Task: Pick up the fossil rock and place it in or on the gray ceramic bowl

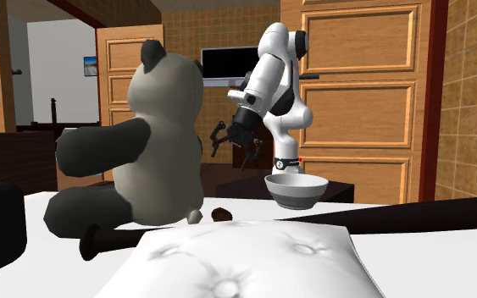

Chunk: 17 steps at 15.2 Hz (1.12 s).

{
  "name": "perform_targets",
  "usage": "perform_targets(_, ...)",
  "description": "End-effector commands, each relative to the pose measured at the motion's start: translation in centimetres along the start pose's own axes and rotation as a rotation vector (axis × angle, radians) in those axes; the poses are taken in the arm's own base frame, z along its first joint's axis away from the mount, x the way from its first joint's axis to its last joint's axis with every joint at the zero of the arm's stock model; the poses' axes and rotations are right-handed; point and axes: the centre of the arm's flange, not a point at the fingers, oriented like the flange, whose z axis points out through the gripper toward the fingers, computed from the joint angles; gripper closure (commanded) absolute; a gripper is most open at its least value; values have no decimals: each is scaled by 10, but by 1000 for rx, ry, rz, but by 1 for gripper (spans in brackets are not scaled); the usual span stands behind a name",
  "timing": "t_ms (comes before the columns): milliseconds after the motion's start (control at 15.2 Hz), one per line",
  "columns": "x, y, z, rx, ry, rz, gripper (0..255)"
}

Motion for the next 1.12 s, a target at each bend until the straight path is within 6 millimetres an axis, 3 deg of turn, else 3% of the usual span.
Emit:
perform_targets(0, 15, -12, 21, -26, 20, -62, 0)
perform_targets(198, 32, -25, 43, -54, 40, -129, 0)
perform_targets(660, 34, -23, 83, -54, 40, -129, 0)
perform_targets(1056, 34, -23, 83, -54, 40, -129, 0)
